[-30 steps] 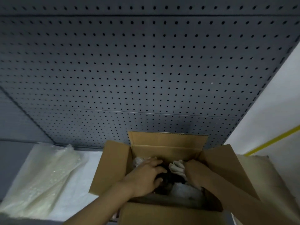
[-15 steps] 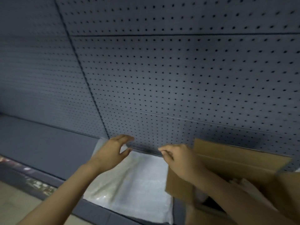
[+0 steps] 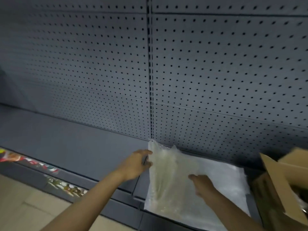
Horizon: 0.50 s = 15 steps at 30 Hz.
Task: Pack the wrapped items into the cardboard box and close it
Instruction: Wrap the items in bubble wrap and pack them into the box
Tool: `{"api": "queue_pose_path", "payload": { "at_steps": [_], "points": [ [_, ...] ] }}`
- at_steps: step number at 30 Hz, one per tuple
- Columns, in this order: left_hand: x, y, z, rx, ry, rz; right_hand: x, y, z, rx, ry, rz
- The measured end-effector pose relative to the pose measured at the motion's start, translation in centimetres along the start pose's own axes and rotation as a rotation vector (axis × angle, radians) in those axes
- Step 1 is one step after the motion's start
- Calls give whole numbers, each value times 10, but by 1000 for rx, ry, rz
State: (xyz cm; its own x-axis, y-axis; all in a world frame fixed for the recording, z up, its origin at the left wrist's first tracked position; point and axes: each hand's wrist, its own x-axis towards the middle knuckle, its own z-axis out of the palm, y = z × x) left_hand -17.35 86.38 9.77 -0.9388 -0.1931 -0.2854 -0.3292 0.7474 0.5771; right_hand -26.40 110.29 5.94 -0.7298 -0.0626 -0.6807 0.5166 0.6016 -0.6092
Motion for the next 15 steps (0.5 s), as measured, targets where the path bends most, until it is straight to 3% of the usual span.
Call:
{"api": "queue_pose_path", "payload": {
  "at_steps": [2, 4, 8, 15],
  "points": [
    [2, -8, 11, -115, -71, -86, 7, 1, 16, 119, -33, 187],
    [6, -11, 26, -173, -167, -154, 13, 1, 27, 146, -42, 260],
    [11, 0, 45, -303, -250, -194, 18, 5, 48, 288, -125, 256],
    [25, 6, 58, -475, -178, -211, 18, -7, 49, 379, -192, 231]
  ]
}}
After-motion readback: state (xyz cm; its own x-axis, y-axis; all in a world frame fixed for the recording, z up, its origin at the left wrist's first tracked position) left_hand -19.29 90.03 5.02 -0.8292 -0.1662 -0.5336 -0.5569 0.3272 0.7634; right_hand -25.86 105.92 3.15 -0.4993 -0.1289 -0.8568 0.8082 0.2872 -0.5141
